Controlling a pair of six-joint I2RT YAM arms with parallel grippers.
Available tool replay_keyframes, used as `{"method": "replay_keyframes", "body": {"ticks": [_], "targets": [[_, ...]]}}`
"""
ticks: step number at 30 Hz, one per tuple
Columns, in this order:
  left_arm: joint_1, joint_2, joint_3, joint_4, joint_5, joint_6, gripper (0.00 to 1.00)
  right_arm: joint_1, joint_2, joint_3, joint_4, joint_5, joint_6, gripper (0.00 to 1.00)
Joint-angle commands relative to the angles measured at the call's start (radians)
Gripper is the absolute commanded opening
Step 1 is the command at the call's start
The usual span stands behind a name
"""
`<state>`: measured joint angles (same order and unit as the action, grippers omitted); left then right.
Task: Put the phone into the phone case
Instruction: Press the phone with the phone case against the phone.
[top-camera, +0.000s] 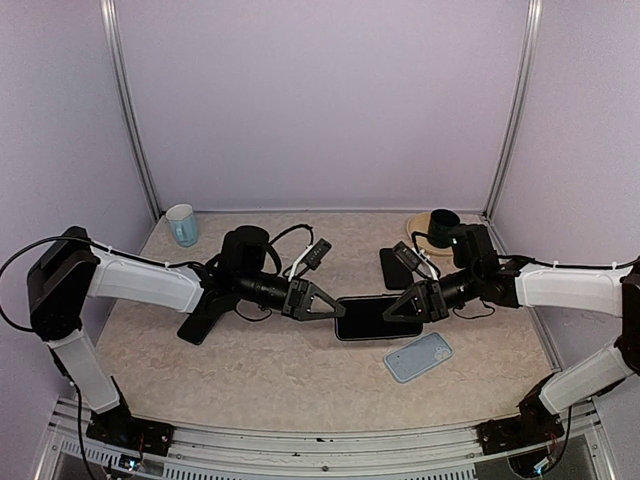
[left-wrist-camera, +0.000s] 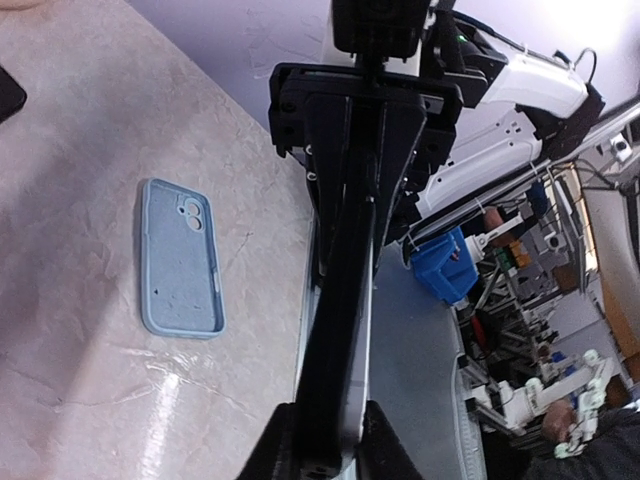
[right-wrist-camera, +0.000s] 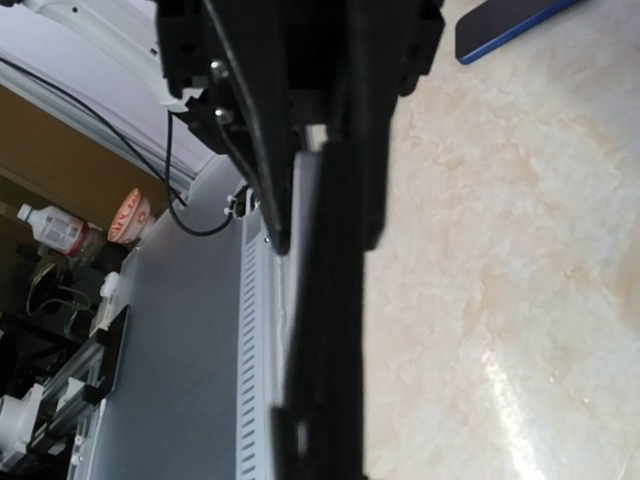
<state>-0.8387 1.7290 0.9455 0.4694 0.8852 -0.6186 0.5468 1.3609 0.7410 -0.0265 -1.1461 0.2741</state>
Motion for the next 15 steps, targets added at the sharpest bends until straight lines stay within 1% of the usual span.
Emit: {"method": "replay_keyframes", "body": {"ticks": [1, 2, 3, 11, 13, 15], "targets": [[-0.010, 0.025, 0.034, 0.034, 0.004, -0.004, 0.07, 0.014, -0.013, 0.032, 0.033, -0.038, -0.027, 0.00], [-0.011, 0.025, 0.035, 0.033, 0.001, -0.002, 0.02, 0.015, -0.011, 0.033, 0.012, -0.032, -0.029, 0.00], [-0.011, 0.023, 0.036, 0.028, -0.007, 0.002, 0.00, 0.015, -0.011, 0.034, 0.008, -0.030, -0.030, 0.00], [-0.025, -0.032, 0.040, -0.072, -0.119, 0.102, 0.01, 0.015, 0.002, 0.034, -0.003, 0.001, -0.028, 0.00], [-0.025, -0.043, 0.033, -0.064, -0.121, 0.102, 0.27, 0.014, -0.001, 0.032, 0.008, 0.003, -0.021, 0.00], [-0.025, -0.047, 0.025, -0.052, -0.116, 0.091, 0.42, 0.013, -0.015, 0.032, 0.024, 0.007, -0.001, 0.00]]}}
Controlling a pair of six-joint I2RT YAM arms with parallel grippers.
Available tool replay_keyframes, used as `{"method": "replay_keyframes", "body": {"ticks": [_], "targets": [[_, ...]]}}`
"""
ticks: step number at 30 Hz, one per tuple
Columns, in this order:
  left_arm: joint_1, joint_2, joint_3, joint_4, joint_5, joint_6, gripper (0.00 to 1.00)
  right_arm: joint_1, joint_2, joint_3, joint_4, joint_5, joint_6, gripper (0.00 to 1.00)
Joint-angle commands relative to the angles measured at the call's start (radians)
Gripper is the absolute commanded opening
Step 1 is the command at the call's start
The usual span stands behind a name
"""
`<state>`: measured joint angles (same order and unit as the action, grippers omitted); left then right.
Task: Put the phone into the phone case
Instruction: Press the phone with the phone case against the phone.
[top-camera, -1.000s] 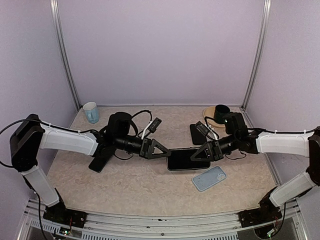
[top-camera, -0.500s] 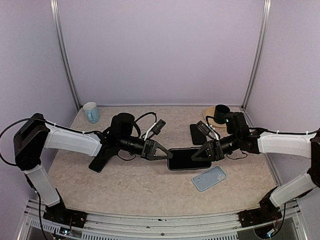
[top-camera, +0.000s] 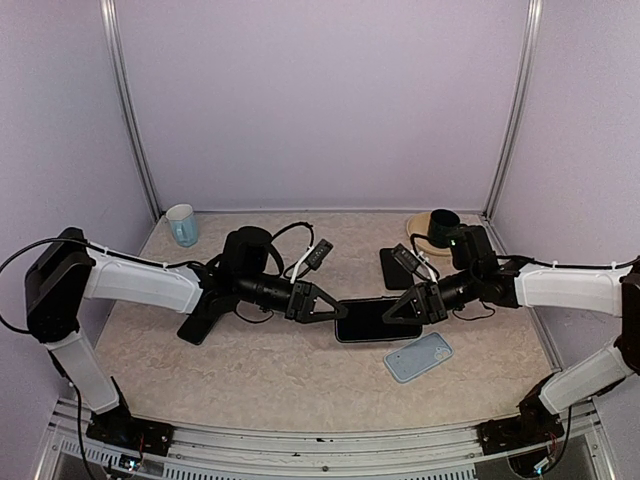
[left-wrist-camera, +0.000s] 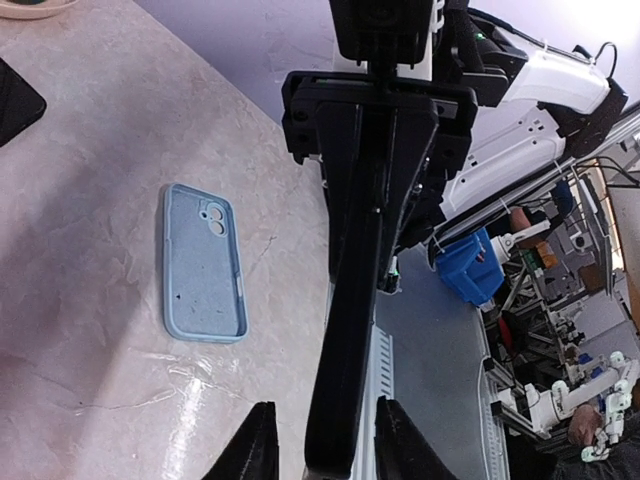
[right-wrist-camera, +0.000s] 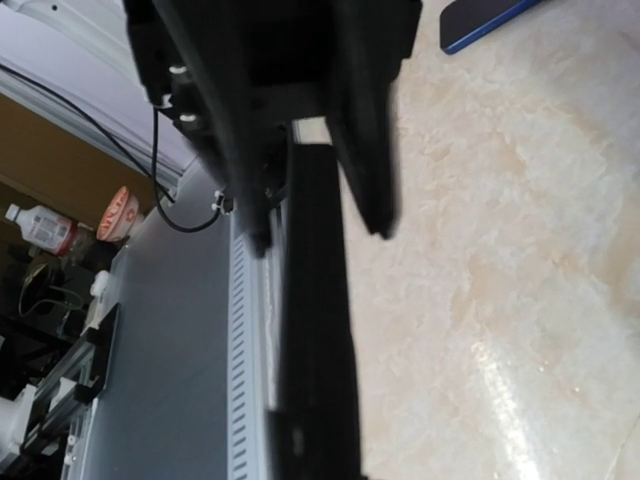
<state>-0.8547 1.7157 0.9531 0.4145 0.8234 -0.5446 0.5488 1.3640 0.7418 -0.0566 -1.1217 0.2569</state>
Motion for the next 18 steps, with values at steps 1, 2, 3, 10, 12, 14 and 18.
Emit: {"method": "replay_keyframes", "body": {"ticks": [1, 2, 3, 10, 12, 14, 18], "targets": [[-0.008, -0.032, 0.013, 0.008, -0.050, 0.012, 0.49, 0.009, -0.030, 0.028, 0.087, -0.012, 0.029, 0.00], [-0.007, -0.032, 0.008, 0.015, -0.046, 0.007, 0.52, 0.005, -0.041, 0.026, 0.108, -0.010, 0.044, 0.00], [-0.007, -0.031, 0.001, 0.025, -0.042, 0.000, 0.54, -0.001, -0.053, 0.025, 0.125, -0.010, 0.057, 0.00], [-0.007, -0.026, -0.028, 0.086, -0.015, -0.037, 0.60, -0.021, -0.097, 0.023, 0.194, -0.033, 0.112, 0.00], [-0.010, -0.023, -0.027, 0.095, -0.009, -0.042, 0.60, -0.021, -0.103, 0.013, 0.217, -0.034, 0.128, 0.00], [-0.013, -0.014, -0.017, 0.102, 0.004, -0.053, 0.58, -0.023, -0.101, 0.008, 0.224, -0.026, 0.134, 0.00], [-0.021, -0.005, -0.003, 0.108, 0.017, -0.058, 0.53, -0.024, -0.099, 0.008, 0.237, -0.023, 0.144, 0.00]]}}
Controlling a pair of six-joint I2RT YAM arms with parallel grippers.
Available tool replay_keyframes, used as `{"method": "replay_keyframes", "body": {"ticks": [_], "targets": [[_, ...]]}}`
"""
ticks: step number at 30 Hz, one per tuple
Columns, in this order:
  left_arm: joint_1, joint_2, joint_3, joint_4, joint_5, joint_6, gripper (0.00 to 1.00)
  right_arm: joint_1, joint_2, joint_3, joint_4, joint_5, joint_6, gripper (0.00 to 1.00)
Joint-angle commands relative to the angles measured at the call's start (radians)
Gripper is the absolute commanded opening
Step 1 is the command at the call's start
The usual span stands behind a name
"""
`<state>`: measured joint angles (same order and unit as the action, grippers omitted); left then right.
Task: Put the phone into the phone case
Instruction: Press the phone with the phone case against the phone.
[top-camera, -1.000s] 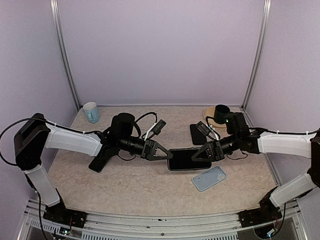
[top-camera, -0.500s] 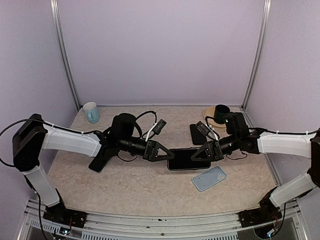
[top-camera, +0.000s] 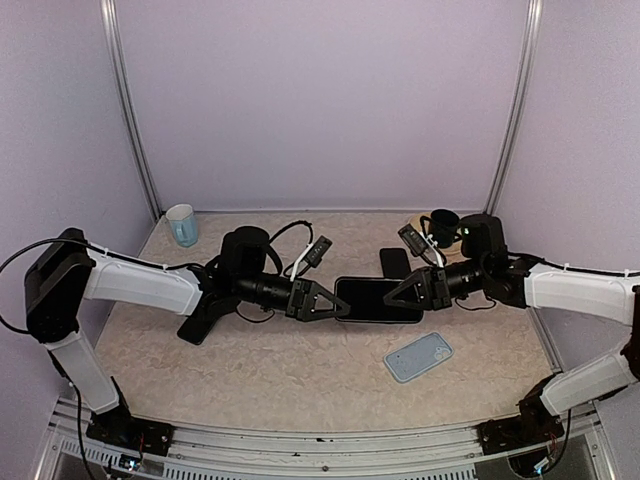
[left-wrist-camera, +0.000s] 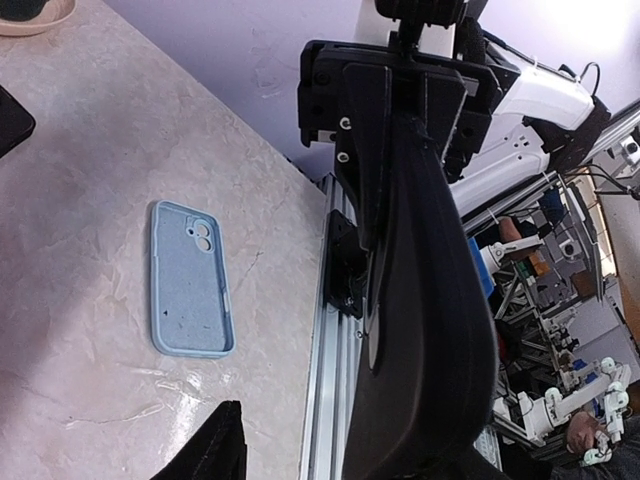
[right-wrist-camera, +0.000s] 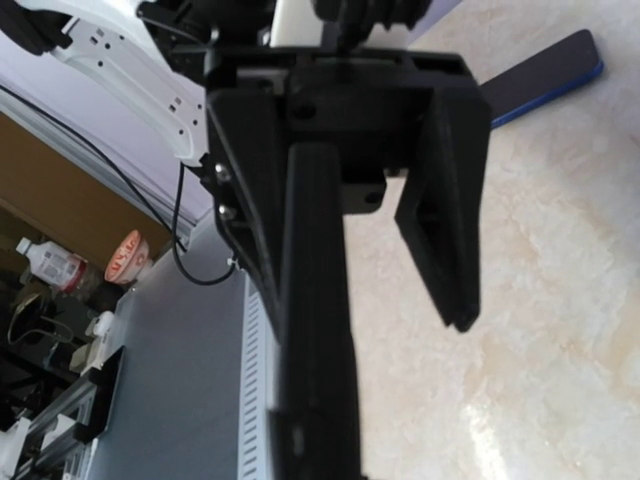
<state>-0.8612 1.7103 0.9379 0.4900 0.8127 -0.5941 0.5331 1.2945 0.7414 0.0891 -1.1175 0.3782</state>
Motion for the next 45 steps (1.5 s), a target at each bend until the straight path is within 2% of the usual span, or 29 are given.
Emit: {"method": "replay_keyframes", "body": {"ticks": [1, 4, 8, 13, 19, 20, 22, 23, 25, 27, 33, 36, 41, 45], "targets": [[-0.014, 0.000, 0.013, 0.033, 0.031, -0.009, 0.50, -0.008, -0.033, 0.007, 0.092, -0.022, 0.022, 0.00], [-0.016, 0.001, 0.009, 0.036, 0.035, -0.012, 0.45, -0.008, -0.042, 0.002, 0.094, -0.006, 0.022, 0.00], [-0.016, -0.005, 0.005, 0.036, 0.031, -0.012, 0.31, -0.008, -0.043, -0.001, 0.091, 0.002, 0.020, 0.00], [-0.013, -0.005, 0.004, 0.040, 0.022, -0.024, 0.00, -0.008, -0.043, 0.000, 0.049, 0.041, -0.010, 0.00], [-0.012, 0.002, -0.013, 0.110, 0.047, -0.072, 0.00, -0.008, -0.058, -0.004, 0.011, 0.086, -0.045, 0.00], [-0.010, 0.003, -0.013, 0.111, 0.049, -0.072, 0.08, -0.008, -0.057, -0.005, 0.010, 0.077, -0.046, 0.00], [-0.008, 0.002, -0.013, 0.108, 0.054, -0.063, 0.40, -0.008, -0.054, -0.006, 0.012, 0.050, -0.041, 0.00], [-0.007, 0.001, -0.011, 0.103, 0.059, -0.054, 0.48, -0.008, -0.051, -0.008, 0.014, 0.033, -0.036, 0.00], [-0.007, -0.003, 0.004, 0.089, 0.065, -0.037, 0.57, -0.008, -0.048, -0.013, 0.033, -0.006, -0.022, 0.00], [-0.009, 0.001, 0.024, 0.085, 0.077, -0.032, 0.58, -0.008, -0.049, -0.020, 0.063, -0.030, 0.000, 0.00], [-0.020, 0.026, 0.070, 0.091, 0.094, -0.024, 0.58, -0.008, -0.046, -0.049, 0.171, -0.077, 0.075, 0.00], [-0.023, 0.040, 0.077, 0.104, 0.103, -0.032, 0.55, -0.008, -0.028, -0.053, 0.185, -0.078, 0.097, 0.00], [-0.028, 0.050, 0.086, 0.117, 0.112, -0.039, 0.38, -0.007, -0.009, -0.062, 0.217, -0.076, 0.117, 0.00], [-0.027, 0.054, 0.089, 0.110, 0.099, -0.038, 0.12, -0.007, 0.002, -0.063, 0.238, -0.075, 0.135, 0.00]]}}
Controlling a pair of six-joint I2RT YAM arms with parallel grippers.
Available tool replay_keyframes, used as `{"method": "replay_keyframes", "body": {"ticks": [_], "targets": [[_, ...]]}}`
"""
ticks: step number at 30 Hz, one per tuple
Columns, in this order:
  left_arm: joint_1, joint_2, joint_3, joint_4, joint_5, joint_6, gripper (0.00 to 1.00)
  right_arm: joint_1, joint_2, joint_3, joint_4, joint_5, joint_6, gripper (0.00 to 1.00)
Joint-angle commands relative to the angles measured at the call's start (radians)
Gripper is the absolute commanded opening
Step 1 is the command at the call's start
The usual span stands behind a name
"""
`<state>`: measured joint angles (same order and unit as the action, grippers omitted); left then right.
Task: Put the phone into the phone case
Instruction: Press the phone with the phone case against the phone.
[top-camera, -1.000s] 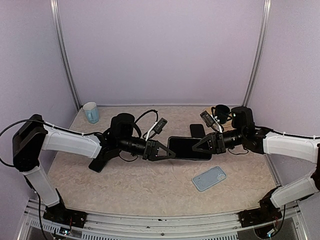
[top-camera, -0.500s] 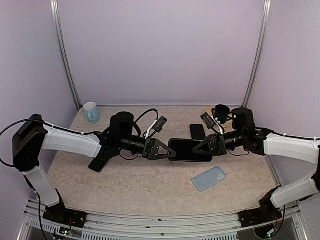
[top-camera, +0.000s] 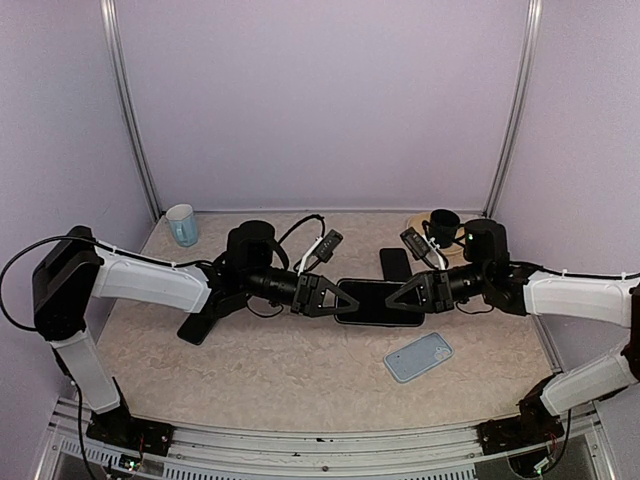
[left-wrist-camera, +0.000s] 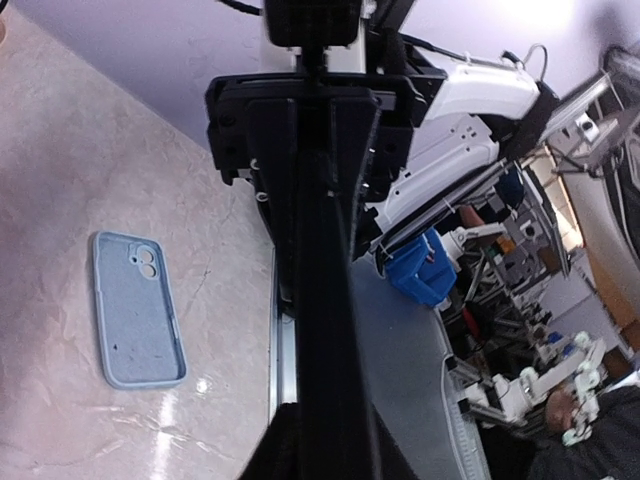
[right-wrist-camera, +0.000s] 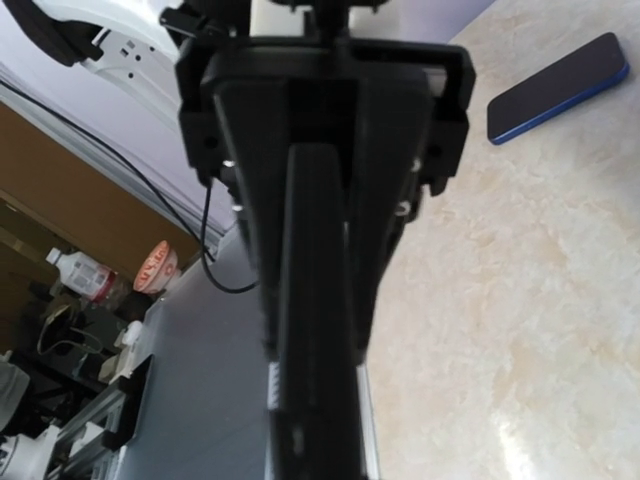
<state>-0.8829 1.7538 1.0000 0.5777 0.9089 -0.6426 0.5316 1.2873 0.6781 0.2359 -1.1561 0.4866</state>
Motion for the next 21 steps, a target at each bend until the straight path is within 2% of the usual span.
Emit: {"method": "replay_keyframes", "body": {"ticks": [1, 3, 4, 6, 8, 9, 14, 21], "targets": [[-0.003, 0.008, 0.025, 0.020, -0.008, 0.010, 0.01, -0.005, 0.015, 0.001, 0.089, -0.035, 0.026, 0.00], [0.005, 0.003, 0.018, 0.021, -0.037, 0.003, 0.00, -0.005, 0.023, 0.006, 0.077, -0.026, 0.021, 0.00], [0.009, -0.004, 0.007, 0.035, -0.050, -0.006, 0.00, -0.005, 0.025, 0.006, 0.072, -0.022, 0.022, 0.07], [0.022, -0.020, -0.017, 0.068, -0.076, -0.027, 0.00, -0.007, 0.029, 0.006, 0.058, -0.008, 0.024, 0.32], [0.039, -0.044, -0.043, 0.107, -0.088, -0.052, 0.00, -0.007, 0.028, 0.007, 0.044, 0.005, 0.024, 0.52], [0.045, -0.052, -0.053, 0.124, -0.093, -0.063, 0.00, -0.007, 0.027, 0.005, 0.037, 0.011, 0.023, 0.57], [0.066, -0.101, -0.090, 0.164, -0.122, -0.088, 0.00, -0.010, 0.023, -0.006, 0.025, 0.043, 0.035, 0.69], [0.070, -0.125, -0.116, 0.219, -0.142, -0.113, 0.00, -0.010, 0.042, -0.016, 0.112, 0.121, 0.155, 0.69]]}}
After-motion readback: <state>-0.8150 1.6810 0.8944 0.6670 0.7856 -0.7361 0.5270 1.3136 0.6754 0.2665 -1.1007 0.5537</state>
